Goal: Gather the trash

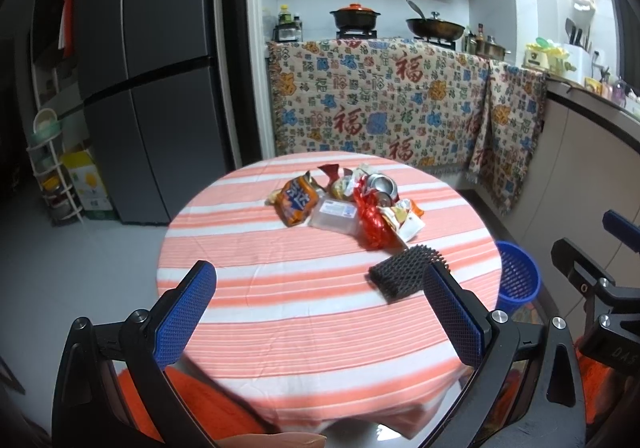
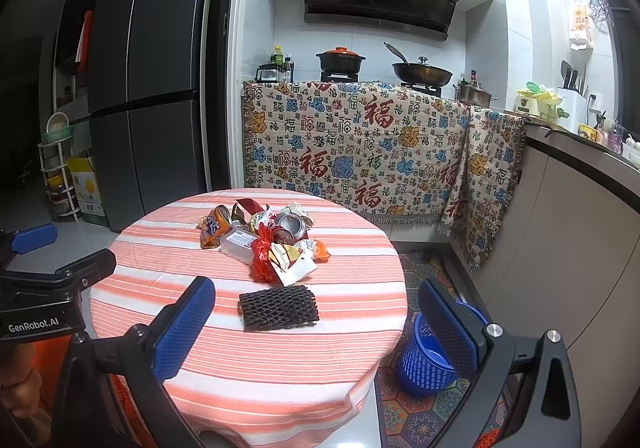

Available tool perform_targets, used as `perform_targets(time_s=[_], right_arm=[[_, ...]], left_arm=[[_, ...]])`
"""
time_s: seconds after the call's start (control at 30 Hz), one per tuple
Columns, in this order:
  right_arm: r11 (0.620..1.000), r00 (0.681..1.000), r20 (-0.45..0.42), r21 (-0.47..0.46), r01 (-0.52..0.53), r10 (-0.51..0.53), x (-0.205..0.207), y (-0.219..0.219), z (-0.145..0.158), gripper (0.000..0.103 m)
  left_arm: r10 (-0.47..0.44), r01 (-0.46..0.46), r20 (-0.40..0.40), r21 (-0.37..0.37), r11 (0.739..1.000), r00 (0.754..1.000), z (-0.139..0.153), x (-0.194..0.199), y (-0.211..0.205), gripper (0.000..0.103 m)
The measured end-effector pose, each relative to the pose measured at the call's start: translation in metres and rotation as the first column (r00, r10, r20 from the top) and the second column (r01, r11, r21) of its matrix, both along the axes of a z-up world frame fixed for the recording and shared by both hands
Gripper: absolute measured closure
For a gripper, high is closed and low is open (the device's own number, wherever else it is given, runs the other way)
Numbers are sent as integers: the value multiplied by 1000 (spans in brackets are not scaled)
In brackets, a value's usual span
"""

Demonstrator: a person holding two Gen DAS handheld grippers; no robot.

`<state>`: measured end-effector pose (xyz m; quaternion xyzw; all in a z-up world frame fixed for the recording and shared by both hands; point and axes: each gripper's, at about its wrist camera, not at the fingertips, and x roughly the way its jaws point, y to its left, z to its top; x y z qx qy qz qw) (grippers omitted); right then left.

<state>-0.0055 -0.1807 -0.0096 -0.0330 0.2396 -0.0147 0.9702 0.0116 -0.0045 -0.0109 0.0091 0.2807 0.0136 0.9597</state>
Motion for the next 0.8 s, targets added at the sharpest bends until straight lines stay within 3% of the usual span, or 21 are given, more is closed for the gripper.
perform_targets(time_s=[0.8], right_arm=[[1000,1000,-8,5,6,-5,1,-4,-4,0]], left_arm=[[-2,2,-10,6,1000,1000,-2,2,-2,0]])
